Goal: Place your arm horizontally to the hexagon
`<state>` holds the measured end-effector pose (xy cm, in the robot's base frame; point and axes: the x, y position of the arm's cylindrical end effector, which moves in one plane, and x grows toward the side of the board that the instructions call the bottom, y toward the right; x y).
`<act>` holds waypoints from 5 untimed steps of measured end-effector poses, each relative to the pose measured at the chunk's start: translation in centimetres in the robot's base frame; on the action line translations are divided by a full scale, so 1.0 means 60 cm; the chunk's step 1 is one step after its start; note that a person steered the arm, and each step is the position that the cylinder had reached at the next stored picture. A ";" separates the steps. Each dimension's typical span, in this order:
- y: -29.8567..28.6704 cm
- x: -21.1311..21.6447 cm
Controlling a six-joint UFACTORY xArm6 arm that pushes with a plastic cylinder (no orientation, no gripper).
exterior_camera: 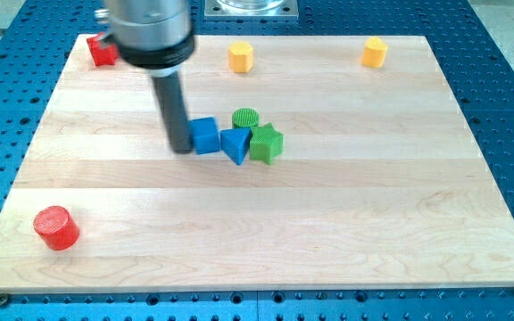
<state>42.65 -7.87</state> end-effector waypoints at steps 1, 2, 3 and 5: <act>-0.108 -0.023; -0.277 -0.024; -0.305 -0.027; -0.330 -0.027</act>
<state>41.04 -27.67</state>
